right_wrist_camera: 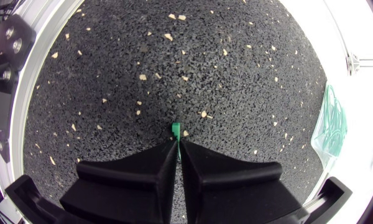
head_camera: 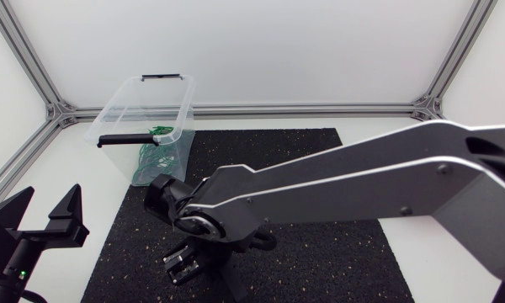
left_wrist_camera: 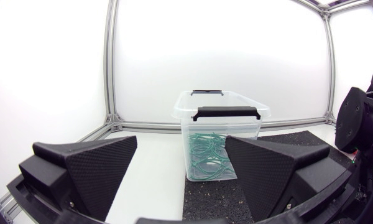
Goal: Take a green cable tie from the red box, thread the tail through the head to close it, then place it in the transparent bin on the left.
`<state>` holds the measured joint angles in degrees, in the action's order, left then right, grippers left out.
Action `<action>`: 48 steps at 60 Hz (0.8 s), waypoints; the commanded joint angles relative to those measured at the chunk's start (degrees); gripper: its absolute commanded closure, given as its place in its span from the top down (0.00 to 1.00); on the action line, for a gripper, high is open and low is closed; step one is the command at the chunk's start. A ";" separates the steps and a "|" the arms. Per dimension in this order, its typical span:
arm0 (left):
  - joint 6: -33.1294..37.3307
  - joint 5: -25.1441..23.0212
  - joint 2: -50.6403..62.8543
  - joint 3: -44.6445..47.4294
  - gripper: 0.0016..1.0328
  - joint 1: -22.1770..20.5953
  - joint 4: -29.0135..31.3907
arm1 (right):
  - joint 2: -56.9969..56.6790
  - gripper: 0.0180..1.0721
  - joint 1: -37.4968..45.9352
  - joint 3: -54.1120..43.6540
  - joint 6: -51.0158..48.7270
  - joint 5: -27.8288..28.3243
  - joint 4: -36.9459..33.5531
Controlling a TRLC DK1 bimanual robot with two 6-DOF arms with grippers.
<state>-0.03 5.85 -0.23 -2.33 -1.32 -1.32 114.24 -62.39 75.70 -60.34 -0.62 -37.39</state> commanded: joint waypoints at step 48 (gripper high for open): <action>-0.32 -1.54 -0.65 2.15 0.96 -0.52 1.59 | -10.17 0.06 6.67 4.54 15.86 7.65 -4.89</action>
<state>-0.03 4.93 -0.27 -2.33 -1.43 -1.15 105.30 -55.79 79.20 -46.46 6.28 -40.91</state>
